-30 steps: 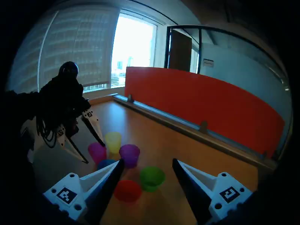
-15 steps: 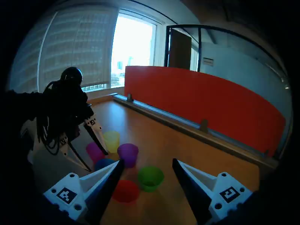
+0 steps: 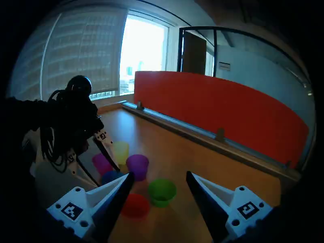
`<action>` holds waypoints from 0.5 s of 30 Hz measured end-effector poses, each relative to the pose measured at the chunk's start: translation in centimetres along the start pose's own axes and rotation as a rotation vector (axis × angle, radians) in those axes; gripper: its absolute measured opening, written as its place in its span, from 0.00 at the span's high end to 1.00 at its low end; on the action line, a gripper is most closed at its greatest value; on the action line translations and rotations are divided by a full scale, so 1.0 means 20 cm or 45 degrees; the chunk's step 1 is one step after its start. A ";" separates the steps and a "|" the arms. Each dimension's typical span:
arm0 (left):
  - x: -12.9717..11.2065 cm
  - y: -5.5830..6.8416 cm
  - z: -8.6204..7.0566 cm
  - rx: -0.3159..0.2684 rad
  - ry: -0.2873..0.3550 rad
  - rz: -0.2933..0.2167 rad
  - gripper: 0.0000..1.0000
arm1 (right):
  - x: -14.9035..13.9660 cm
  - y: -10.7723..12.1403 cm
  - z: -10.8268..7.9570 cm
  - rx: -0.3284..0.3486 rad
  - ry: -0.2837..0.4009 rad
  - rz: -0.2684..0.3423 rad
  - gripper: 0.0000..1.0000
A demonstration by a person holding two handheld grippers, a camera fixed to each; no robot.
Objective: Pour water
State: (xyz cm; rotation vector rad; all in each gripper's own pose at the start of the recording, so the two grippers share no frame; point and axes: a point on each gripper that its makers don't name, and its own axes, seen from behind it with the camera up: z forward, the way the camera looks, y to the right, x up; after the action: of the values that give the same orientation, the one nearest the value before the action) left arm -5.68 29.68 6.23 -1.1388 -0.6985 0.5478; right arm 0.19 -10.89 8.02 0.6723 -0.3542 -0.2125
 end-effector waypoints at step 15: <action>0.00 -0.01 0.07 0.027 -0.018 0.012 0.01 | -0.02 0.02 0.00 -0.001 -0.001 0.009 0.01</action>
State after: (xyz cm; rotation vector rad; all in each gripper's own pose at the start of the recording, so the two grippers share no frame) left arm -6.62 30.45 6.80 -1.1200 -0.6979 0.5706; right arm -0.14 -10.60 8.19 0.6704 -0.3574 -0.2066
